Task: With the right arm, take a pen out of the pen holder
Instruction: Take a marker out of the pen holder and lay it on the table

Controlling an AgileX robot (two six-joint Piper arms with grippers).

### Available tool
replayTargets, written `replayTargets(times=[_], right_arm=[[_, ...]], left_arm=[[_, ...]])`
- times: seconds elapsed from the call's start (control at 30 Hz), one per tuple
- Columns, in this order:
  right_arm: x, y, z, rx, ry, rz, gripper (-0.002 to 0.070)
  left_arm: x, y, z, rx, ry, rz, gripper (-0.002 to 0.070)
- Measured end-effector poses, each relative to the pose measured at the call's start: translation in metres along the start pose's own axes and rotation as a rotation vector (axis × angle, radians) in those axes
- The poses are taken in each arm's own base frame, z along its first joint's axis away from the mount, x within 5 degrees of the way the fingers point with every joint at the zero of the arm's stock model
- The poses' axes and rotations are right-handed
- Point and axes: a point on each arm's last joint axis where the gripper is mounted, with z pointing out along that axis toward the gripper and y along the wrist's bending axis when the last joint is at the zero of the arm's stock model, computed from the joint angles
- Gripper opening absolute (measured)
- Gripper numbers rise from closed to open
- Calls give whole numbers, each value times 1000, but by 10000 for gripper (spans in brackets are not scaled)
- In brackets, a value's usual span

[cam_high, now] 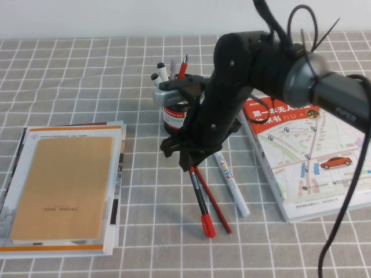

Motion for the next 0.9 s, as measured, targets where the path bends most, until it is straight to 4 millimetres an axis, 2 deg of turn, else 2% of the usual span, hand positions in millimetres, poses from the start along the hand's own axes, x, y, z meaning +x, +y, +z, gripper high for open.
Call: replayTargets(times=[0.37,0.7,0.8,0.9], right_arm=[[-10,-2,32,-5,-10,2,37],[-15,-6,47,4,-48,8,39],[-16,-7,48,6,-60,8,60],[-17,-7,48,8,-67,6,112]], left_arm=[[0,0,0,0,0,0,-3],[0,0,0,0,0,0,-3],[0,0,0,0,0,0,-3],[0,0,0,0,0,0,-3]])
